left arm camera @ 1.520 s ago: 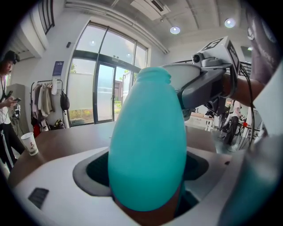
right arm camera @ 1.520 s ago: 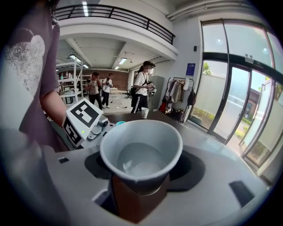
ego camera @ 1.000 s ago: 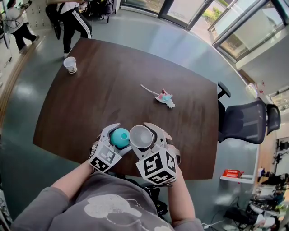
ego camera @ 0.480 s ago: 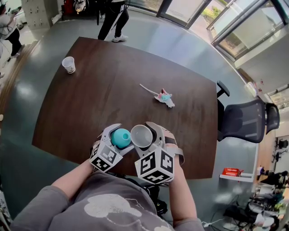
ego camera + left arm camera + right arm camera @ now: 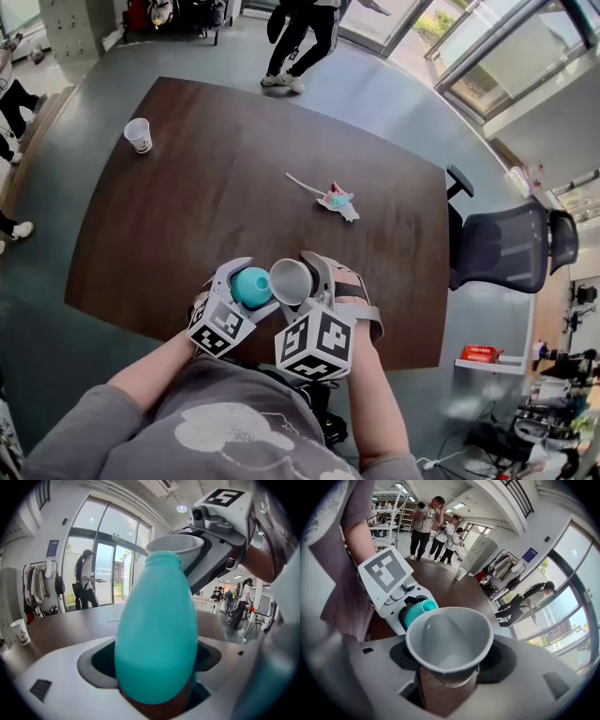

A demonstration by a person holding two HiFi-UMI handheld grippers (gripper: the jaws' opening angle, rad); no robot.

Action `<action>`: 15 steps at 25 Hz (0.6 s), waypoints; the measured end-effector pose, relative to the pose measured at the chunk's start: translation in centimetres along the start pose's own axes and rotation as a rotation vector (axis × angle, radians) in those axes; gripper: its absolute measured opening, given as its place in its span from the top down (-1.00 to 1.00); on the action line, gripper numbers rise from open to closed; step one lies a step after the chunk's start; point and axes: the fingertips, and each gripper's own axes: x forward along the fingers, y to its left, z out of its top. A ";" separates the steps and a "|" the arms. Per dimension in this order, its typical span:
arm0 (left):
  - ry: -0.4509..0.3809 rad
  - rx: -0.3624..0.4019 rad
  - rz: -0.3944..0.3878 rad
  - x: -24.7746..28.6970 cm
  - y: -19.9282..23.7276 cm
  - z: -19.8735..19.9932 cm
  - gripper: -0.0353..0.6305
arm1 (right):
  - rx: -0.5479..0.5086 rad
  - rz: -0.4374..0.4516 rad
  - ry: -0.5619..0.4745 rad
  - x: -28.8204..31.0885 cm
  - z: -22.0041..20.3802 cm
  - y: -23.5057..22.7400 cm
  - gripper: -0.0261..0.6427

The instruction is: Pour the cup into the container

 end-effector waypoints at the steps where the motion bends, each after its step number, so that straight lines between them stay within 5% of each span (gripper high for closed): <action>1: 0.001 0.001 -0.001 0.0 -0.1 0.0 -0.41 | -0.006 -0.002 0.006 0.0 -0.1 0.0 0.05; 15: 0.005 -0.003 -0.009 0.8 -0.2 0.0 -0.41 | -0.060 -0.024 0.067 0.1 -0.7 -0.5 0.05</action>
